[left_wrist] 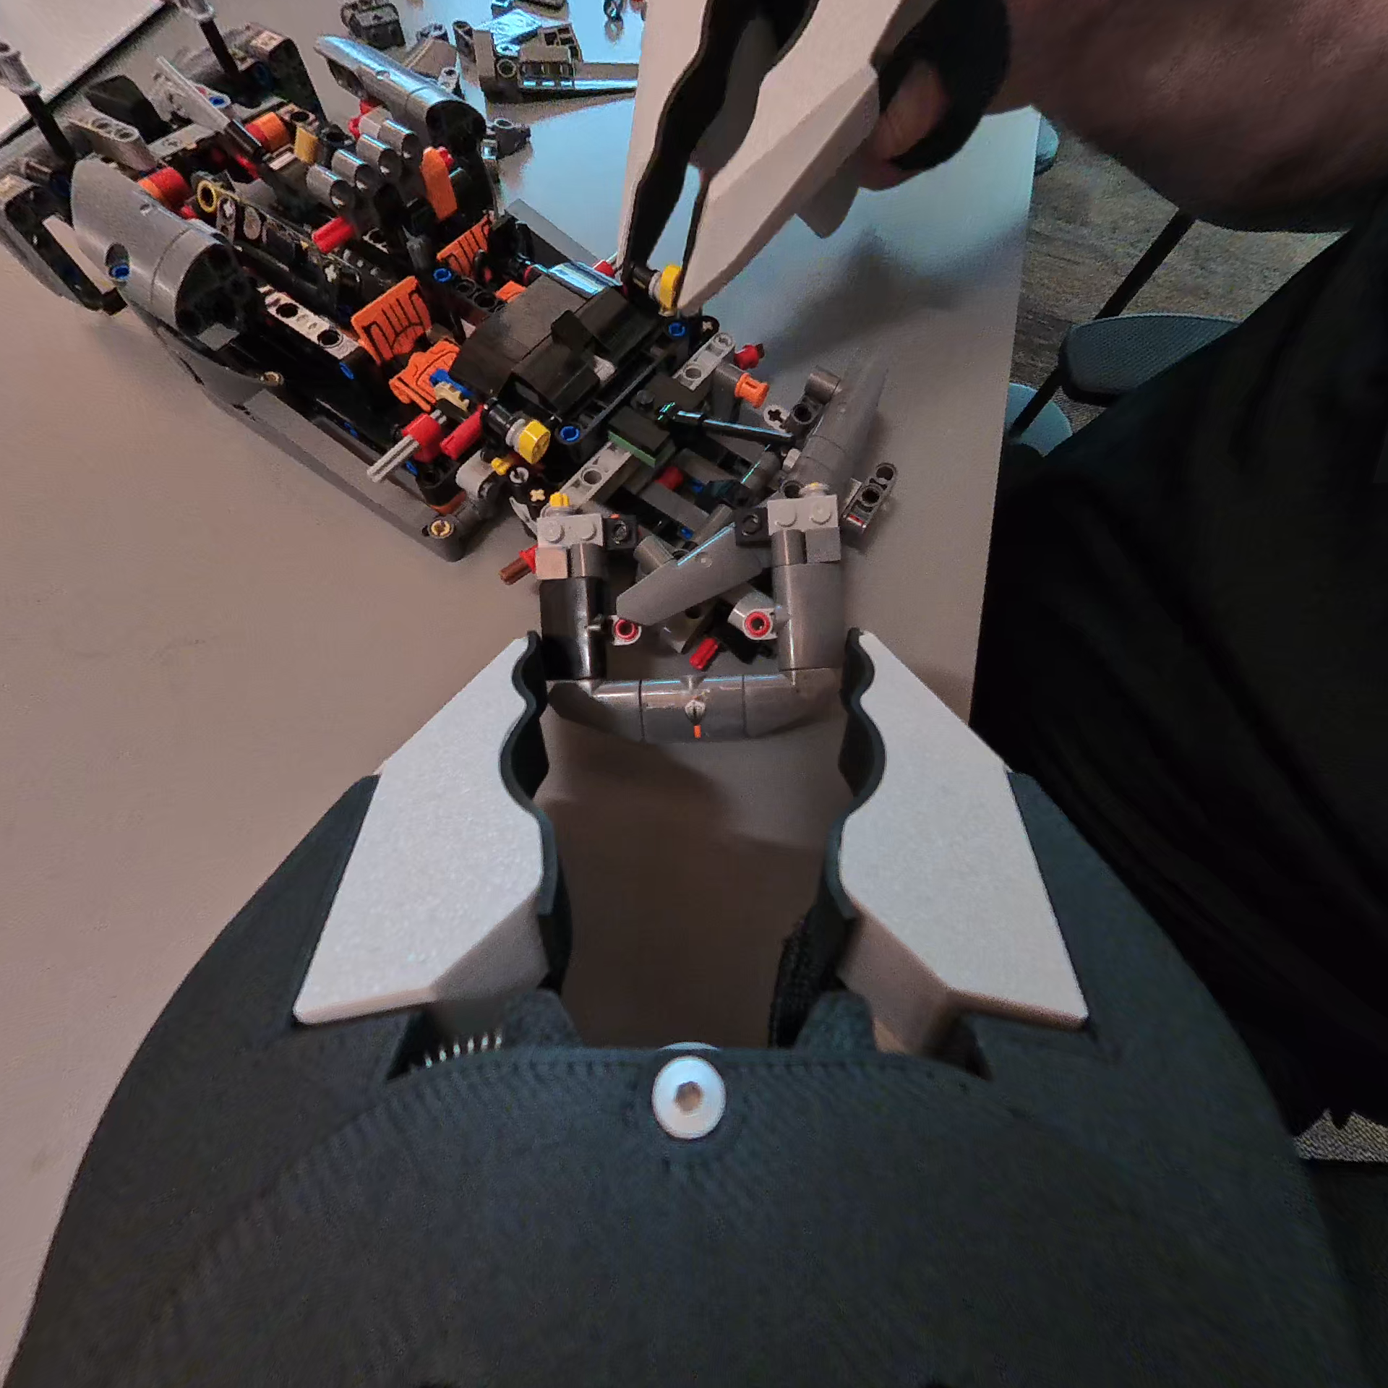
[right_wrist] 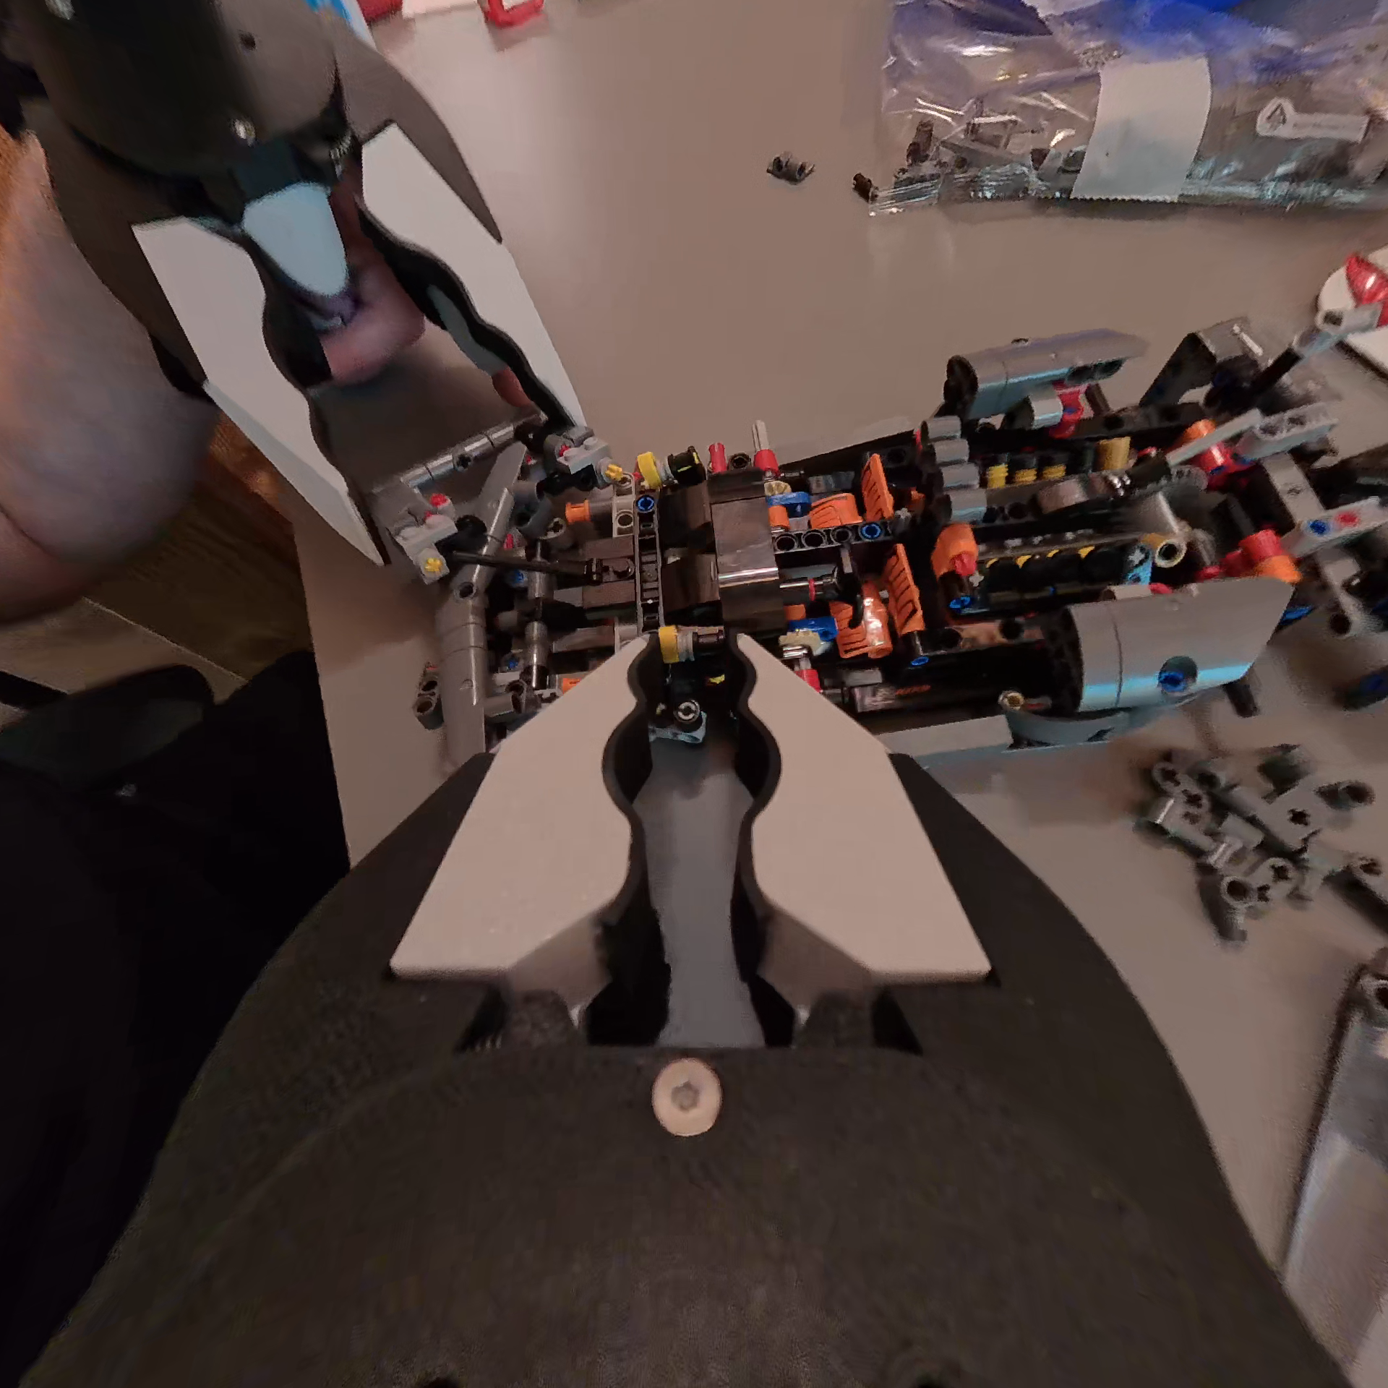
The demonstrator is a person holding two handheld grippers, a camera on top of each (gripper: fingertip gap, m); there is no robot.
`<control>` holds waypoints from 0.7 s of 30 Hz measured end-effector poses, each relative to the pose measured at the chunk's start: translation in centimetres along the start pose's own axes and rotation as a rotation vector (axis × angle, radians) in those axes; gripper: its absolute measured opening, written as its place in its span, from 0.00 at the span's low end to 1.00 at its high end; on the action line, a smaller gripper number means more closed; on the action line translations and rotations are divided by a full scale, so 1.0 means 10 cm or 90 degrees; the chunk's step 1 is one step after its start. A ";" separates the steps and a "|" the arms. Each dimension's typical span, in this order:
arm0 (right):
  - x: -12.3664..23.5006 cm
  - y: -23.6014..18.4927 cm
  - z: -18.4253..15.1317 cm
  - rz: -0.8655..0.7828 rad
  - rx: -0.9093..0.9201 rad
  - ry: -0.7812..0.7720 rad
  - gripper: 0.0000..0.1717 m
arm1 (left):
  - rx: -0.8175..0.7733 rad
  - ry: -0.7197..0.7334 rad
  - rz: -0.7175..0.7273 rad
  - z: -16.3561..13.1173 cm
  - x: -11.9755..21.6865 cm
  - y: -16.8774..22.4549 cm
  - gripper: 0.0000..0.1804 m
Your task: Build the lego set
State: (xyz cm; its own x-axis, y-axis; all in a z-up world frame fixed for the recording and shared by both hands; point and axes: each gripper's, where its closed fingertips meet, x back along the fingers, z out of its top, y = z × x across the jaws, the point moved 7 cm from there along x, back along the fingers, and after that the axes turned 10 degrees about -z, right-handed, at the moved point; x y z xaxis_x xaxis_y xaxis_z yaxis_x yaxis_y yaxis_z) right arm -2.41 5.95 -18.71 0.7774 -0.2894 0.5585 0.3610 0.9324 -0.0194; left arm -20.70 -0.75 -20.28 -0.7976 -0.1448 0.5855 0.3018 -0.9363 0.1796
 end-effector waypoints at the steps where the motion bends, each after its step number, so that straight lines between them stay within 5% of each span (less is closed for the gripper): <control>1: 0.00 0.01 -0.01 0.011 -0.024 0.005 0.07 | -0.001 -0.004 0.003 0.00 -0.01 0.00 0.43; 8: 0.02 0.06 -0.04 0.046 -0.119 0.027 0.13 | -0.001 -0.006 0.005 0.00 -0.02 0.00 0.43; 14: 0.14 -0.04 0.22 -0.003 0.045 0.030 0.19 | -0.003 -0.006 0.007 0.00 -0.02 0.00 0.43; 21: -0.37 -0.13 0.49 0.026 0.160 -0.057 0.19 | -0.007 -0.009 0.016 0.00 -0.02 0.01 0.43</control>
State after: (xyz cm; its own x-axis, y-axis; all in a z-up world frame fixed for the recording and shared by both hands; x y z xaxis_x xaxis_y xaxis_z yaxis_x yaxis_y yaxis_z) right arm -8.32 6.85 -16.68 0.7362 -0.2409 0.6325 0.1823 0.9706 0.1574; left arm -20.50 -0.84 -20.42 -0.7824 -0.1643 0.6007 0.3158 -0.9360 0.1553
